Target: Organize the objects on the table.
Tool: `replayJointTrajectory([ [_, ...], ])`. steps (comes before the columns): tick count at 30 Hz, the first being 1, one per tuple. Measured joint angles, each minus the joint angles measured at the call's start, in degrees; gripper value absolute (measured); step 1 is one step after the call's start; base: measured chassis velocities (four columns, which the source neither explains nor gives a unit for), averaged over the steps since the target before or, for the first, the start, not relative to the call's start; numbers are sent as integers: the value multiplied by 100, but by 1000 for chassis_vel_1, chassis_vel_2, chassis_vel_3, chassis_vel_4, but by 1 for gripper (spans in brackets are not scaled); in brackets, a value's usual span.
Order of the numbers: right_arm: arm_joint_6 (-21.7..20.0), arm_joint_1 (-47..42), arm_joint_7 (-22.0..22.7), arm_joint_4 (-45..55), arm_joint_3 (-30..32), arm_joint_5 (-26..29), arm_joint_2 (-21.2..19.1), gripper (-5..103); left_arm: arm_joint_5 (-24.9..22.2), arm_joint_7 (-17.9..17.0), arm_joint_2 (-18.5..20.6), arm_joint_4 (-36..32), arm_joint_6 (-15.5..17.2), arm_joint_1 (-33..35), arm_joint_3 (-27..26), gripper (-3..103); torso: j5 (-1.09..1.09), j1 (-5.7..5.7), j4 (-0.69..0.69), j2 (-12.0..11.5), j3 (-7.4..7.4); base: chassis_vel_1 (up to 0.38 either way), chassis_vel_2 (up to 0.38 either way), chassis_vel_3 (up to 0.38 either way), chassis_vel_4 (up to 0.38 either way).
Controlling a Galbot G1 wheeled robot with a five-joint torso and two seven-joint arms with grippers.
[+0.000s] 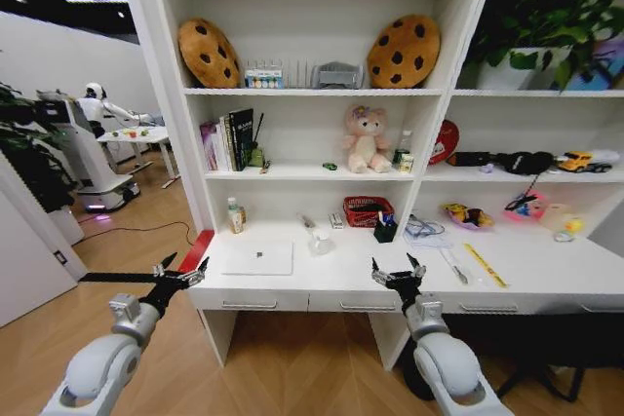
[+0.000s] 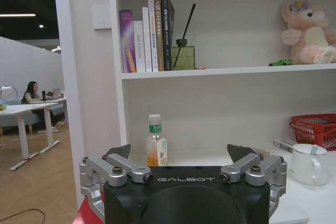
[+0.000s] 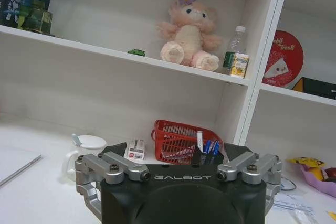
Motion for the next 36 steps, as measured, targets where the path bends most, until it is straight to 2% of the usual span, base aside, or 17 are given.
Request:
replayJointTrajectory([
  [1, -1, 0, 0, 0, -6, -6, 17, 100, 0, 0, 0, 0, 0, 0, 0, 100, -5, 0, 0, 0, 0, 134, -178, -156, 168],
  [3, -7, 1, 0, -4, -22, -17, 43, 100, 0, -1, 0, 0, 0, 0, 0, 100, 2, 1, 0, 0, 0, 158, -173, -170, 165],
  [7, -18, 3, -1, -11, -35, -27, 65, 100, 0, -1, 0, 0, 0, 0, 0, 100, -5, -1, 1, 0, 0, 184, -169, -191, 171],
  [10, -24, 6, -1, -20, -37, -29, 69, 100, 0, -1, 0, 0, 0, 0, 0, 100, 3, 0, -1, 0, 0, 178, -184, -203, 173],
  [11, -27, 10, -2, -27, -38, -29, 69, 100, 0, -1, 0, 0, 0, 0, 0, 100, -5, 0, 0, 0, 0, 166, -176, -142, 182],
  [16, -28, 14, -4, -51, -32, -29, 68, 100, 0, 0, 0, 0, 0, 0, 0, 100, 0, 0, -1, 0, 0, 167, -162, -157, 160],
  [17, -28, 17, -8, -57, -32, -29, 66, 100, 0, -2, 0, 0, 0, 1, 0, 100, -7, -2, 5, 1, 0, 164, -184, -157, 159],
  [21, -29, 26, -11, -76, -27, -28, 65, 100, 0, 2, 0, 0, 0, -2, 1, 100, 4, 8, -7, -3, 3, 133, -135, -155, 123],
  [23, -30, 32, -12, -79, -27, -27, 70, 100, 0, 2, 0, 0, 0, -3, 1, 100, 0, 11, -7, -4, 4, 129, -147, -173, 157],
  [24, -30, 38, -15, -80, -31, -27, 77, 100, 0, 0, -1, 1, 0, 1, 1, 100, -10, 3, 6, -2, 1, 105, -100, -159, 222],
  [25, -30, 38, -15, -80, -31, -27, 77, 100, 0, 0, -1, 1, 0, 1, 1, 100, -10, 3, 6, -2, 1, 105, -100, -159, 222],
  [26, -30, 41, -17, -81, -33, -27, 81, 100, 0, -5, 0, -1, 0, 0, -2, 100, 2, -3, 7, 1, -2, 146, -100, -95, 161],
  [30, -31, 34, -18, -94, -34, -29, 85, 100, 0, -3, -1, -1, 0, 0, 0, 100, -6, -1, -2, 0, 0, 206, -193, -192, 174],
  [31, -31, 32, -18, -94, -34, -29, 85, 100, 0, -3, 0, -2, 0, 0, 0, 100, 0, -4, -2, 2, -1, 174, -177, -206, 117],
  [36, 63, 36, -22, -131, -35, -29, 92, 100, 0, -1, 0, -1, 0, 0, 0, 100, -4, -4, 0, 1, -1, 150, -150, -183, 149],
])
